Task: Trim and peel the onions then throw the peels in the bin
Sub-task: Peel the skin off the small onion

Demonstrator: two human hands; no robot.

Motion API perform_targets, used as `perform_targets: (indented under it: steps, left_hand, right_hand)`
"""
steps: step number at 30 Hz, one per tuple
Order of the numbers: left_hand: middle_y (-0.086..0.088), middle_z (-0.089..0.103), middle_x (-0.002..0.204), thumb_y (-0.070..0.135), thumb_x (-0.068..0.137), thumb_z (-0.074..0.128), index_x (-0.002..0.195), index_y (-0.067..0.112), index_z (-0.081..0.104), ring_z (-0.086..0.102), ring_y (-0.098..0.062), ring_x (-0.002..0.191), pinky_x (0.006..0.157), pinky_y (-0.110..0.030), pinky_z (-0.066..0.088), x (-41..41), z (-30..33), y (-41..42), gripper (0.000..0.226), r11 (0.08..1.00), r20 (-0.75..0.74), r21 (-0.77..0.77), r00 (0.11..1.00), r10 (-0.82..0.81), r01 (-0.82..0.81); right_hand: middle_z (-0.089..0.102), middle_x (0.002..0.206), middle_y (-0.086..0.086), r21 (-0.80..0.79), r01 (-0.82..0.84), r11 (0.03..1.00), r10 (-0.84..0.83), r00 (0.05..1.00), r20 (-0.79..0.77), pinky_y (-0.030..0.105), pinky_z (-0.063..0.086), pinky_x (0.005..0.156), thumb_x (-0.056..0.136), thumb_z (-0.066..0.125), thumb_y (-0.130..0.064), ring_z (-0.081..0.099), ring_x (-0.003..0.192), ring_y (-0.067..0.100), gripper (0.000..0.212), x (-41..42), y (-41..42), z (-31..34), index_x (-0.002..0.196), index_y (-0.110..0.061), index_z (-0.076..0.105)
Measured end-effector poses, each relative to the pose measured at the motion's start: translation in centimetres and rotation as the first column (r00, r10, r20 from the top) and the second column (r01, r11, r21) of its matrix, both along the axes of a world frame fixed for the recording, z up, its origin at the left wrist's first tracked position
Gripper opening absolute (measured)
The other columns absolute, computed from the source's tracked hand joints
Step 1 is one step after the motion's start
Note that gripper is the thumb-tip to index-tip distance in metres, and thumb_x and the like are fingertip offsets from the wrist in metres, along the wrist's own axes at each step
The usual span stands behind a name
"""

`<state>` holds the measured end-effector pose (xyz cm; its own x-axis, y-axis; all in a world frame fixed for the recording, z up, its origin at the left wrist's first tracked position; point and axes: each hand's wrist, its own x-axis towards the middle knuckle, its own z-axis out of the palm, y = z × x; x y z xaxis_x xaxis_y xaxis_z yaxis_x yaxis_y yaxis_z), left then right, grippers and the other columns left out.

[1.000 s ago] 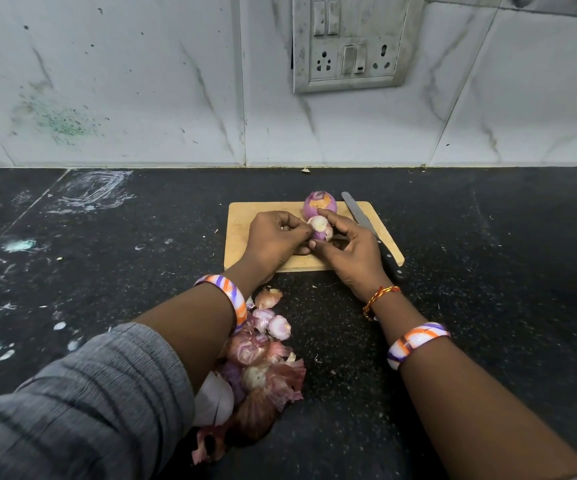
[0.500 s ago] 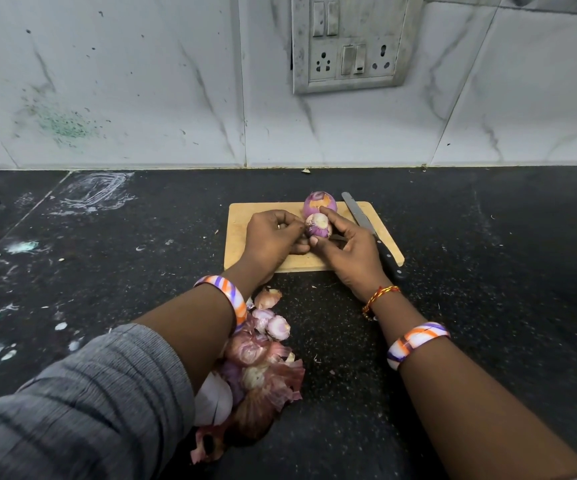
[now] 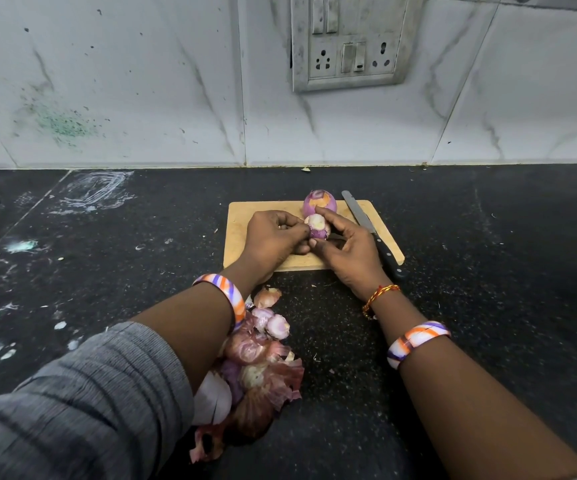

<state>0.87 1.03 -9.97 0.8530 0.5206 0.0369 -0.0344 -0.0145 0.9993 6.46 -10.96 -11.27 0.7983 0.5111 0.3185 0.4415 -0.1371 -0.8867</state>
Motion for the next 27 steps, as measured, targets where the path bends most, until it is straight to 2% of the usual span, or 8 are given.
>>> perform_targets:
  steps: [5,9,12,15,20,25,27]
  left_hand:
    - [-0.008,0.061,0.059,-0.005,0.077,0.063,0.063,0.007,0.063,0.059,-0.006,0.042,0.05,-0.017,0.054,0.14,-0.21,-0.06,0.018,0.999,-0.002,0.037,1.0,0.019,-0.019]
    - [0.004,0.061,0.047,-0.005,0.076,0.063,0.062,0.008,0.063,0.059,-0.006,0.04,0.05,-0.019,0.054,0.31,-0.35,-0.06,0.019,0.998,-0.015,0.053,0.999,0.037,-0.036]
    - [-0.003,0.062,0.053,-0.004,0.077,0.064,0.063,0.007,0.062,0.06,-0.007,0.041,0.049,-0.018,0.054,0.42,-0.45,0.05,0.018,0.998,-0.014,0.039,0.999,0.049,-0.049]
    - [-0.011,0.062,0.061,-0.003,0.08,0.062,0.069,0.005,0.063,0.061,-0.008,0.043,0.052,-0.019,0.055,0.53,-0.58,0.23,0.013,0.998,-0.014,0.03,0.998,0.056,-0.055]
    - [-0.016,0.061,0.062,-0.002,0.086,0.055,0.073,0.002,0.062,0.061,-0.009,0.043,0.05,-0.018,0.055,0.51,-0.52,0.31,0.015,0.998,0.028,-0.037,0.998,0.056,-0.055]
    - [-0.016,0.061,0.063,0.004,0.087,0.057,0.074,0.002,0.063,0.06,-0.009,0.041,0.049,-0.016,0.054,0.51,-0.3,0.22,0.015,0.996,0.046,-0.092,0.999,0.02,-0.016]
    - [-0.013,0.063,0.065,0.006,0.084,0.062,0.076,0.002,0.065,0.06,-0.007,0.042,0.051,-0.017,0.054,0.54,-0.4,0.2,0.009,0.999,0.034,-0.053,0.999,0.009,-0.007]
  right_hand:
    - [0.056,0.115,-0.002,-0.004,-0.009,1.0,0.009,1.0,0.004,-0.004,0.038,0.08,0.077,0.068,0.004,0.05,0.088,-0.016,0.053,-0.1,-0.1,0.15,0.128,-0.004,0.054]
    - [0.056,0.114,-0.002,0.013,-0.014,1.0,0.014,1.0,-0.01,-0.001,0.04,0.081,0.076,0.069,0.005,0.052,0.086,-0.017,0.053,-0.21,-0.1,0.17,0.126,-0.003,0.055]
    - [0.058,0.116,0.002,0.039,-0.018,0.999,0.019,0.999,-0.039,0.009,0.045,0.089,0.075,0.069,0.007,0.056,0.092,-0.008,0.054,-0.24,-0.07,0.16,0.126,-0.003,0.055]
    - [0.059,0.12,0.008,0.06,-0.017,0.998,0.02,0.998,-0.056,0.015,0.047,0.093,0.075,0.069,0.007,0.056,0.105,0.007,0.054,-0.19,-0.01,0.16,0.126,-0.004,0.055]
    - [0.055,0.117,-0.001,0.043,-0.02,0.999,0.022,0.999,-0.05,0.013,0.047,0.091,0.081,0.063,0.007,0.054,0.099,-0.002,0.054,-0.12,0.11,0.14,0.131,-0.009,0.05]
    - [0.054,0.128,0.005,0.006,-0.01,1.0,0.01,1.0,0.005,0.025,0.044,0.1,0.081,0.064,0.003,0.051,0.115,0.01,0.056,0.0,0.05,-0.06,0.133,-0.011,0.048]
    - [0.054,0.126,0.001,-0.003,-0.018,1.0,0.018,1.0,0.011,0.022,0.043,0.1,0.081,0.064,0.002,0.05,0.114,0.008,0.056,-0.01,-0.03,0.02,0.133,-0.01,0.049]
